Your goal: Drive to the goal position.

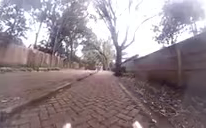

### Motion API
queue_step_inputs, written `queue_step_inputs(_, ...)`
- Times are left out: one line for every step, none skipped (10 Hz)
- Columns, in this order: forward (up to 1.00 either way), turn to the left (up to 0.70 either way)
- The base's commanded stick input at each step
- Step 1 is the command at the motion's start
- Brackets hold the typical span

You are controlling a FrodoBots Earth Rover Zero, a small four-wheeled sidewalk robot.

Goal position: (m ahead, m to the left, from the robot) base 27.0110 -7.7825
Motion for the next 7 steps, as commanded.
queue_step_inputs(0.7,0.07)
queue_step_inputs(0.7,0.08)
queue_step_inputs(0.7,0.09)
queue_step_inputs(0.7,0.11)
queue_step_inputs(0.7,0.07)
queue_step_inputs(0.7,0.03)
queue_step_inputs(0.7,0.05)
